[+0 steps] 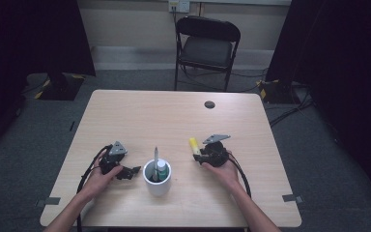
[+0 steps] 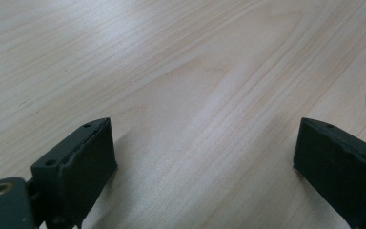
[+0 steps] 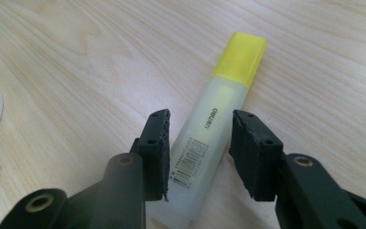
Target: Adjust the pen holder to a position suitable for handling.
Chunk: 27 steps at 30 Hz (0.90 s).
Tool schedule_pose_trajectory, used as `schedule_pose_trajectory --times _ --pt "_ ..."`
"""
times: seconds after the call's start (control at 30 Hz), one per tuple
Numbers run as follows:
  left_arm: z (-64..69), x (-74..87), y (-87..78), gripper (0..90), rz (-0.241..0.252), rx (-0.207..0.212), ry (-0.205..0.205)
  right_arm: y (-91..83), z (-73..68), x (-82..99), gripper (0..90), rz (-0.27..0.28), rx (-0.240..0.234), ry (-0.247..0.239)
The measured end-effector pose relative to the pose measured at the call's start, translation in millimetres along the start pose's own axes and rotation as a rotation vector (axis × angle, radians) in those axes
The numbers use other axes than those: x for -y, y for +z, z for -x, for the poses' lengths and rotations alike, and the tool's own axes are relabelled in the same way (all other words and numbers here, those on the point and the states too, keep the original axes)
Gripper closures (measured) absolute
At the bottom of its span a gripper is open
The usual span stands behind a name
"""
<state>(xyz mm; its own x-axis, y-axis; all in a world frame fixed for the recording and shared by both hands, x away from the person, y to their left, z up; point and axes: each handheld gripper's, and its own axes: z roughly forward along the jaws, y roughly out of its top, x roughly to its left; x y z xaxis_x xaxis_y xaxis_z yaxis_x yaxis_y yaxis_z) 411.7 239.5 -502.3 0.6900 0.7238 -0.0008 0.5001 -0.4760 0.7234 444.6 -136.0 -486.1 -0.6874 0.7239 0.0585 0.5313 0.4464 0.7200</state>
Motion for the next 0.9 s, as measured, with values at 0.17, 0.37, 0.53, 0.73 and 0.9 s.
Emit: schedule_pose_trajectory --times 0.17,0.37,0.53,0.73,0.9 --pt "-0.2 0.0 0.1 6.2 0.001 0.003 0.000 0.8 -0.8 0.6 64.6 -0.005 -0.003 -0.005" --pt "0.0 0.0 0.0 6.2 0.000 0.000 0.000 2.3 -2.7 1.3 65.6 -0.015 -0.006 -0.009" --pt "0.0 0.0 -0.1 6.2 -0.001 -0.001 0.001 1.6 -4.1 2.9 66.0 -0.028 -0.018 -0.015" --pt "0.1 0.0 -0.1 6.2 0.000 -0.002 0.000 -2.6 -5.3 5.6 66.1 -0.040 -0.021 -0.021" --pt "0.1 0.1 -0.2 6.2 -0.002 -0.002 -0.001 -6.0 -7.1 7.6 66.1 -0.054 -0.020 -0.043"
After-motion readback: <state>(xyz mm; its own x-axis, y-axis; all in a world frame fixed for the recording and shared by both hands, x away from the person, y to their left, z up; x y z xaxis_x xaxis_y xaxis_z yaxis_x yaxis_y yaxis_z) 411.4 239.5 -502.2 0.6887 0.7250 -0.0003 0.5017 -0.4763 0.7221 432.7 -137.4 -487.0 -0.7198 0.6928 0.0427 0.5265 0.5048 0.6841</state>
